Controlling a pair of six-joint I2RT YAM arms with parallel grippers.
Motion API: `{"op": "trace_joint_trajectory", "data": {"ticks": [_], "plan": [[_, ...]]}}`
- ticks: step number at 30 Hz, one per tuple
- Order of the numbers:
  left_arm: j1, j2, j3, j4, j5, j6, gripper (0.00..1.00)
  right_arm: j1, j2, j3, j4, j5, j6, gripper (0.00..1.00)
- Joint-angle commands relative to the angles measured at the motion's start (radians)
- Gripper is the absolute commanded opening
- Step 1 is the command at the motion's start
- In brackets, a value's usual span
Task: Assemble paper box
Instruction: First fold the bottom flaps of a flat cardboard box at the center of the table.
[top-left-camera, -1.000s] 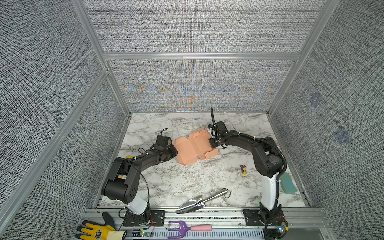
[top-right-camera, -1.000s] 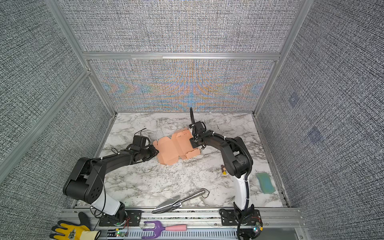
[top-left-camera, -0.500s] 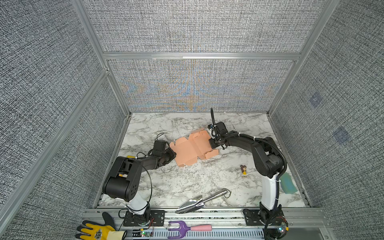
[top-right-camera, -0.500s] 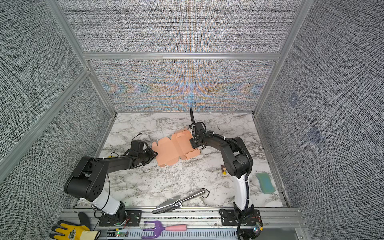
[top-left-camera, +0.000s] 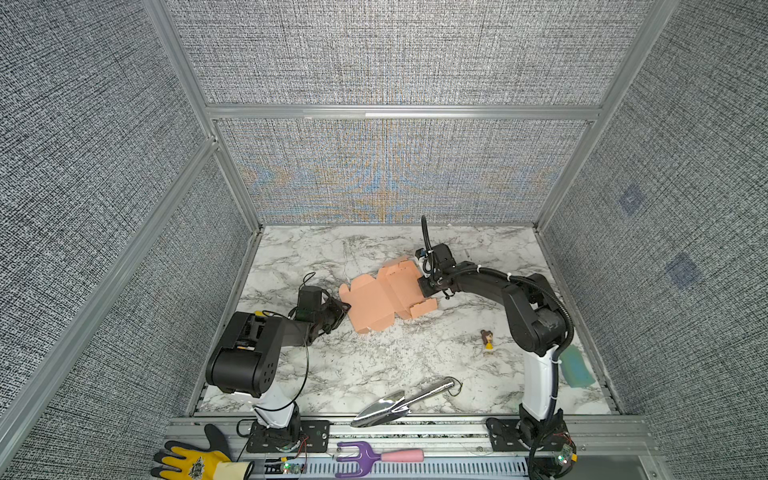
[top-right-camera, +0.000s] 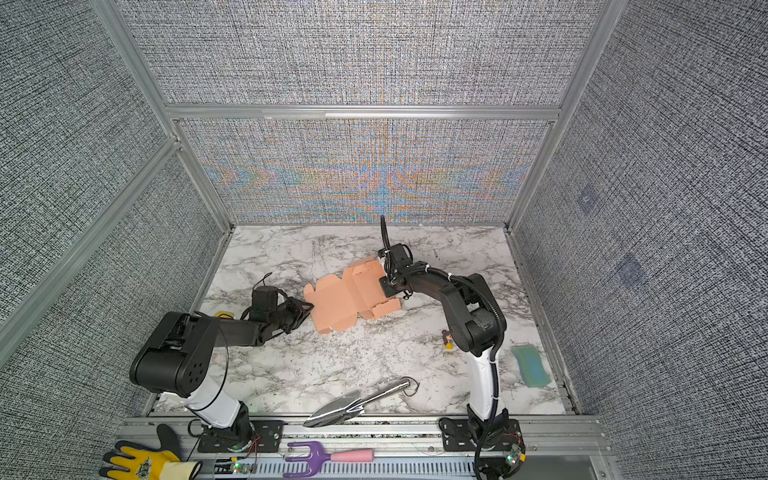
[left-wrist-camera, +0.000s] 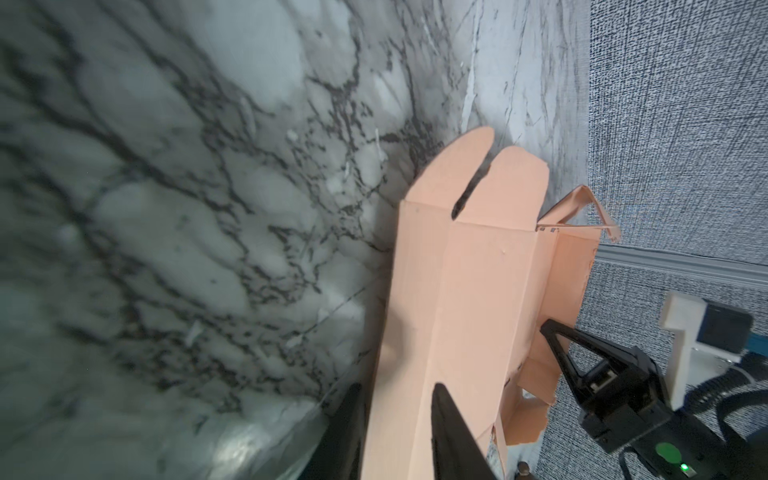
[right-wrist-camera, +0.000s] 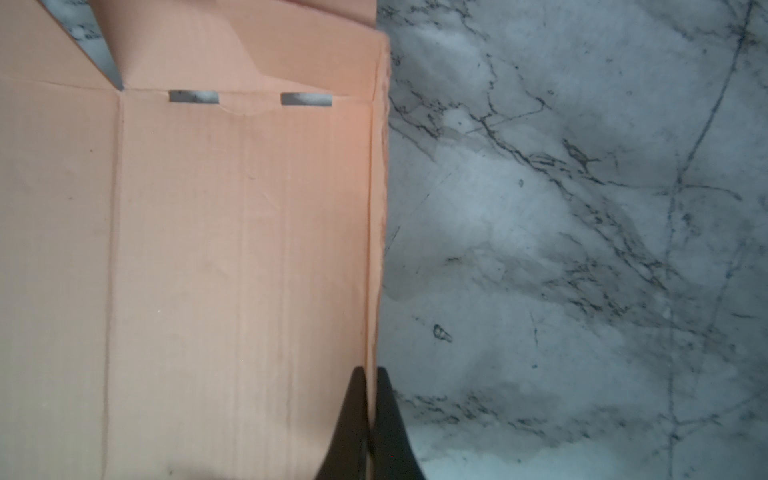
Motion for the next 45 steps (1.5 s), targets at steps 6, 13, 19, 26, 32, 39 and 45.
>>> {"op": "trace_joint_trajectory", "data": {"ticks": [6,13,19,26,32,39,45], "plan": [[0.036,0.084,-0.058,0.220,0.167,-0.037,0.33,0.000,0.003,-0.005,0.003,-0.001,0.002,0.03],[0.042,0.152,-0.134,0.530,0.196,-0.146,0.33,0.001,-0.002,-0.004,0.001,0.002,0.003,0.03],[0.043,0.245,-0.142,0.753,0.236,-0.204,0.30,0.001,0.003,-0.002,0.001,0.002,0.007,0.03],[0.044,0.207,-0.106,0.633,0.231,-0.104,0.17,0.001,0.003,-0.003,-0.002,0.007,0.006,0.03],[0.044,0.026,0.029,0.147,0.149,0.100,0.00,0.003,-0.002,-0.008,-0.003,0.017,0.021,0.03],[0.041,-0.106,0.283,-0.416,0.012,0.335,0.00,0.017,-0.014,-0.035,0.028,0.018,0.080,0.03],[0.029,-0.064,0.472,-0.697,-0.104,0.488,0.00,0.049,-0.035,-0.055,0.040,0.062,0.152,0.03]]}}
